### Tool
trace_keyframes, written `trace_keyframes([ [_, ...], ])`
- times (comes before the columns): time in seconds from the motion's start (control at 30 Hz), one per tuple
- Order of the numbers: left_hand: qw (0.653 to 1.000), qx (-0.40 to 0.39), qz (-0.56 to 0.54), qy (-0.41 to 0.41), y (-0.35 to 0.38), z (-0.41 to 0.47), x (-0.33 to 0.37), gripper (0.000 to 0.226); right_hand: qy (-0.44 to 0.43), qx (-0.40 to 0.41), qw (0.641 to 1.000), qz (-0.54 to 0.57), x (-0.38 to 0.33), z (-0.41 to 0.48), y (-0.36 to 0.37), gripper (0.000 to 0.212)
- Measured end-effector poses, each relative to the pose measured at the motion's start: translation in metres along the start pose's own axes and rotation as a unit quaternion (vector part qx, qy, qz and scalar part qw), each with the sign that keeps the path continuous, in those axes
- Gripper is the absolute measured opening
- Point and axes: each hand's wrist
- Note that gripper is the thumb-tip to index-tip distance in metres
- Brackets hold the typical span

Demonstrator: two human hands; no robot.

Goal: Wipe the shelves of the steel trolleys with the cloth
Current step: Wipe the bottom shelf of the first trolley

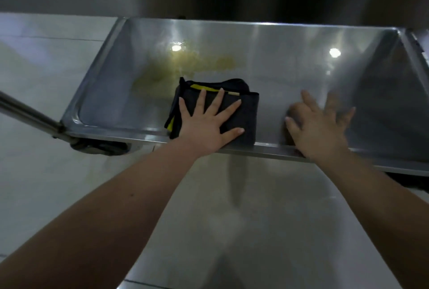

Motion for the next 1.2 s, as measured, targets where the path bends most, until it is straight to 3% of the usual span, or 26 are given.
trace_keyframes([
  [0.07, 1.000, 0.006, -0.004, 0.002, 0.000, -0.001, 0.002, 0.075, -0.055, 0.074, 0.992, 0.081, -0.017, 0.021, -0.008, 0.031],
  [0.13, 1.000, 0.011, -0.007, 0.004, 0.000, -0.001, 0.003, 0.075, -0.072, 0.069, 0.988, 0.116, -0.033, 0.045, -0.010, 0.036],
  [0.23, 1.000, 0.020, -0.011, 0.008, 0.003, -0.002, 0.002, 0.074, -0.053, 0.021, 0.996, 0.073, -0.047, 0.061, 0.009, 0.046],
  [0.33, 0.999, 0.030, -0.021, 0.006, 0.007, 0.000, 0.000, 0.074, -0.042, 0.033, 0.998, 0.028, -0.046, 0.060, 0.027, 0.050],
  [0.83, 0.998, 0.052, -0.004, 0.025, -0.008, 0.095, -0.008, 0.078, -0.029, 0.001, 1.000, -0.001, -0.042, 0.069, 0.037, 0.059],
  [1.2, 1.000, -0.024, 0.006, -0.008, -0.006, 0.009, -0.032, 0.074, -0.026, 0.008, 1.000, -0.008, -0.043, 0.070, 0.034, 0.058],
])
Point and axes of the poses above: each hand's wrist, its own z-axis towards the middle knuckle, its own y-axis out of the palm, x = y × z, and after that the axes turned 10 degrees about -y, right-handed
